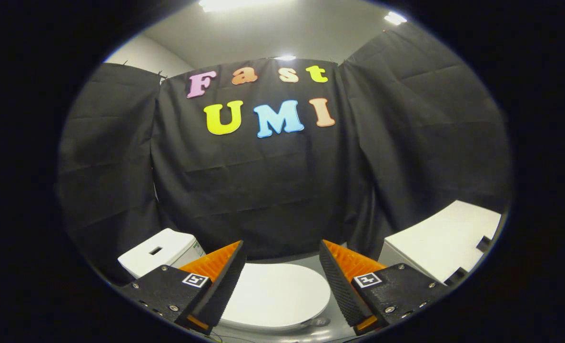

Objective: Open the toilet lid.

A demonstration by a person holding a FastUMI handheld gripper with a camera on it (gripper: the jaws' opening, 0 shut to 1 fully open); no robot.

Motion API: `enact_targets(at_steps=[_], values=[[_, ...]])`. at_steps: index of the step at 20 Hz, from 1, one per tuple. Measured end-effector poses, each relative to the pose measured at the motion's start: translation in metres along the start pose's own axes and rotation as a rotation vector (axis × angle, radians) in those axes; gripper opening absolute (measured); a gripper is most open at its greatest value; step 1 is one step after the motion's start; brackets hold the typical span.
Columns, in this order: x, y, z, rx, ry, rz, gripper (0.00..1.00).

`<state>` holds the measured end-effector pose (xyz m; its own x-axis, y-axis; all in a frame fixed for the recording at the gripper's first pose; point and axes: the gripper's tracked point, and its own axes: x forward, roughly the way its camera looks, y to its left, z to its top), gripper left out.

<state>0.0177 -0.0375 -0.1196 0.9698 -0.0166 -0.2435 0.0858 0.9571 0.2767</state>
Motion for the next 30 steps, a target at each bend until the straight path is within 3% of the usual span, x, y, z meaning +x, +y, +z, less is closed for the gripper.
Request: enact_targets(at_steps=[17, 30], values=[[-0.007, -0.071, -0.188, 0.301, 0.331, -0.041, 0.95], [0.008, -0.098, -0.286, 0.465, 0.504, -0.087, 0.95]])
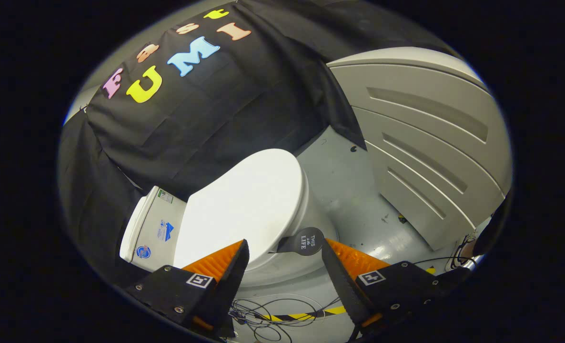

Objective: Open the toilet lid.

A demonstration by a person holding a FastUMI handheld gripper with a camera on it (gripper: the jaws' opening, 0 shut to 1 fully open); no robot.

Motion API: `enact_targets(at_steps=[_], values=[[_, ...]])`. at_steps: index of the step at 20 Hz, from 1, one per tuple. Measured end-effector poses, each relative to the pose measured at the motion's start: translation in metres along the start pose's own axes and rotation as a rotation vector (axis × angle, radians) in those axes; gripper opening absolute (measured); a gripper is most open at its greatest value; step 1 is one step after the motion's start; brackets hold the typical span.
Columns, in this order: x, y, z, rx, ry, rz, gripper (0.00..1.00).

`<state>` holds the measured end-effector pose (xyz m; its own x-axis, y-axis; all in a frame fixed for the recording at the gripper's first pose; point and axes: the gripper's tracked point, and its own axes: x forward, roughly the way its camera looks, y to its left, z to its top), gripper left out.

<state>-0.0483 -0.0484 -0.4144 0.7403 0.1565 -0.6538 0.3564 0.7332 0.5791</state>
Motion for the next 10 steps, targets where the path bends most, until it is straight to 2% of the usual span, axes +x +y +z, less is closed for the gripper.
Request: enact_targets(at_steps=[5, 10], values=[[0.016, -0.017, -0.011, 0.078, 0.030, -0.012, 0.94], [0.034, -0.031, -0.013, 0.180, 0.045, -0.009, 0.87]])
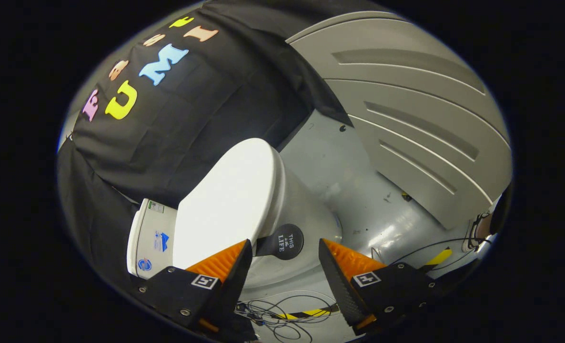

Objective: Open the toilet lid.

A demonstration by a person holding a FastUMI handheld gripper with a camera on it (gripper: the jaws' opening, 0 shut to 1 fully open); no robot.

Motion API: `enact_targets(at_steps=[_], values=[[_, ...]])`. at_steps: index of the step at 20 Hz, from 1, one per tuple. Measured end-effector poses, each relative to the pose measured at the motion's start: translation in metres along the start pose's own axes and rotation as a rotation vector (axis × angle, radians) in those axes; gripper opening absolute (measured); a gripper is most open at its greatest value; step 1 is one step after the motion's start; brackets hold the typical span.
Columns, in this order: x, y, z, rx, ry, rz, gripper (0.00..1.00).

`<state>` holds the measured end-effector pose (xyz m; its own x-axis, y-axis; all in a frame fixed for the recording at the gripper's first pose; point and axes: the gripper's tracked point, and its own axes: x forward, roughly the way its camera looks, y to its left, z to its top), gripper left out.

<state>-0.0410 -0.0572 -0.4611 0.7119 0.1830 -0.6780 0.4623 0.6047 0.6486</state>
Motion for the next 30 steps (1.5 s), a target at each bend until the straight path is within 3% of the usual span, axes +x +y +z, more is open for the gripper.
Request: enact_targets(at_steps=[4, 11, 18, 23, 30], values=[[0.010, 0.001, 0.000, 0.098, 0.003, 0.042, 0.77], [0.021, 0.003, -0.002, 0.177, -0.002, 0.122, 0.44], [0.018, 0.005, -0.001, 0.173, -0.030, 0.185, 0.27], [0.013, 0.013, 0.004, 0.139, -0.084, 0.185, 0.03], [-0.002, 0.026, 0.007, 0.077, -0.108, 0.110, 0.00]])
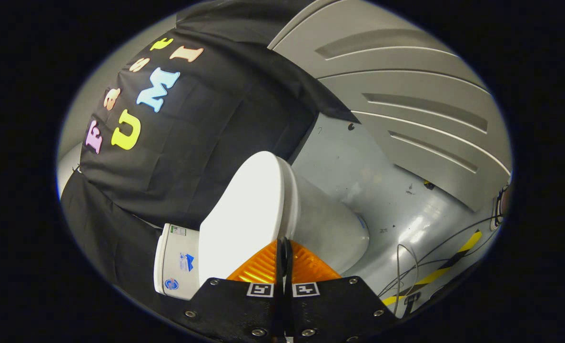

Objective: Open the toilet lid.

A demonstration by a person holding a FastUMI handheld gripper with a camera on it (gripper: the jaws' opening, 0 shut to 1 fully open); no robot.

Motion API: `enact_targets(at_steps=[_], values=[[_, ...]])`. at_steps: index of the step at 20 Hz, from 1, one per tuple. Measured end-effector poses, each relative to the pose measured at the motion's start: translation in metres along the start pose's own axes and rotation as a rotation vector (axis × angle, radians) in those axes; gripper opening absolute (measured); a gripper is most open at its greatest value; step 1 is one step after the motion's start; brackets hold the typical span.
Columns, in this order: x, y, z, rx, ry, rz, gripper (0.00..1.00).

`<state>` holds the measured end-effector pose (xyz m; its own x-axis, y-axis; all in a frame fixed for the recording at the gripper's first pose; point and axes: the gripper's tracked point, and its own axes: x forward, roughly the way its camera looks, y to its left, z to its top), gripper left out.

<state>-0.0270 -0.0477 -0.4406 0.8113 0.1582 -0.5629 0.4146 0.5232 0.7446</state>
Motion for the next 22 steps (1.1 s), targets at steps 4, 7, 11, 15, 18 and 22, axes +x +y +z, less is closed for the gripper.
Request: enact_targets(at_steps=[4, 7, 11, 15, 18, 22], values=[[-0.012, 0.019, 0.011, -0.102, -0.039, -0.033, 0.00], [-0.023, 0.038, 0.019, -0.155, -0.078, -0.067, 0.00], [-0.044, 0.077, 0.031, -0.230, -0.144, -0.079, 0.00], [-0.063, 0.123, 0.041, -0.338, -0.205, -0.059, 0.00], [-0.073, 0.151, 0.046, -0.404, -0.256, -0.048, 0.00], [-0.085, 0.191, 0.048, -0.456, -0.302, -0.020, 0.00]])
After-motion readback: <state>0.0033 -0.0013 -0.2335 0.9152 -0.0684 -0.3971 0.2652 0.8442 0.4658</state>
